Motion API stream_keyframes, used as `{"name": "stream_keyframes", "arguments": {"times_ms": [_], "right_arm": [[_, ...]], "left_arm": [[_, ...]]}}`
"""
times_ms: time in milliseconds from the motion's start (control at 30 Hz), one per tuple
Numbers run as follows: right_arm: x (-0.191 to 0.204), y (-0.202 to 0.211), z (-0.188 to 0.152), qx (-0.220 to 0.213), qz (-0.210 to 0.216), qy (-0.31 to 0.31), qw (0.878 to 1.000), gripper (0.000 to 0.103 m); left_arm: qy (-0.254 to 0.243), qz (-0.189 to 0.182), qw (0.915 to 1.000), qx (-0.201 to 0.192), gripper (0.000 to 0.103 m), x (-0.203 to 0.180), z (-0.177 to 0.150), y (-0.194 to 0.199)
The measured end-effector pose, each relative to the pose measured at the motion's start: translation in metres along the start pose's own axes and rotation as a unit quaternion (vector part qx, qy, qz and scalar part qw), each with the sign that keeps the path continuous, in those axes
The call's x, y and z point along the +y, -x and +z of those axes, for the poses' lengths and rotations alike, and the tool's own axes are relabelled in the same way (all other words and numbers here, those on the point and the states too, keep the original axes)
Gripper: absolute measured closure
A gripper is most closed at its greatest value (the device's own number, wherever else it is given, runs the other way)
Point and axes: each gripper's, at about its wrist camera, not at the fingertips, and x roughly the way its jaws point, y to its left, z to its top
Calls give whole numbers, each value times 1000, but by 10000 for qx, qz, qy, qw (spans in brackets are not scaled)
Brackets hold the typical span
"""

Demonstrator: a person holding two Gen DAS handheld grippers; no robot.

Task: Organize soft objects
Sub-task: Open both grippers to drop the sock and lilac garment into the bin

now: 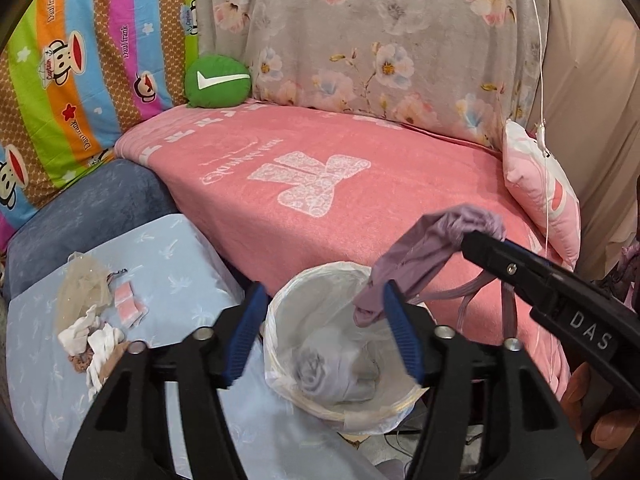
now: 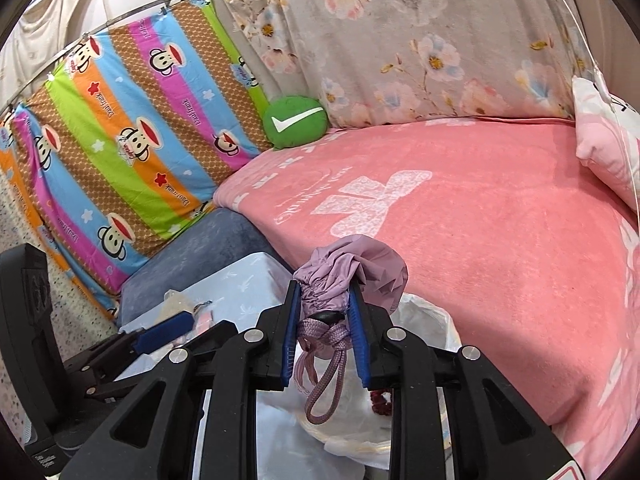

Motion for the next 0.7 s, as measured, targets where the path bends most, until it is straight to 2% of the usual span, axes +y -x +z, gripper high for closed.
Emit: {"name": "stream_keyframes", "arguments": {"times_ms": [67, 133, 700], "right_arm": [[-2, -4, 0, 7, -31, -19, 10000, 74], [-3, -6, -1, 8, -47, -19, 10000, 68], [31, -31, -12, 286, 182, 233, 9992, 64]], "left_arm": [[38, 60, 10000, -31, 30, 1, 2, -2], [114, 122, 9999, -18, 26, 5, 2, -4], [470, 398, 9981, 86, 26, 39, -8, -2]]}}
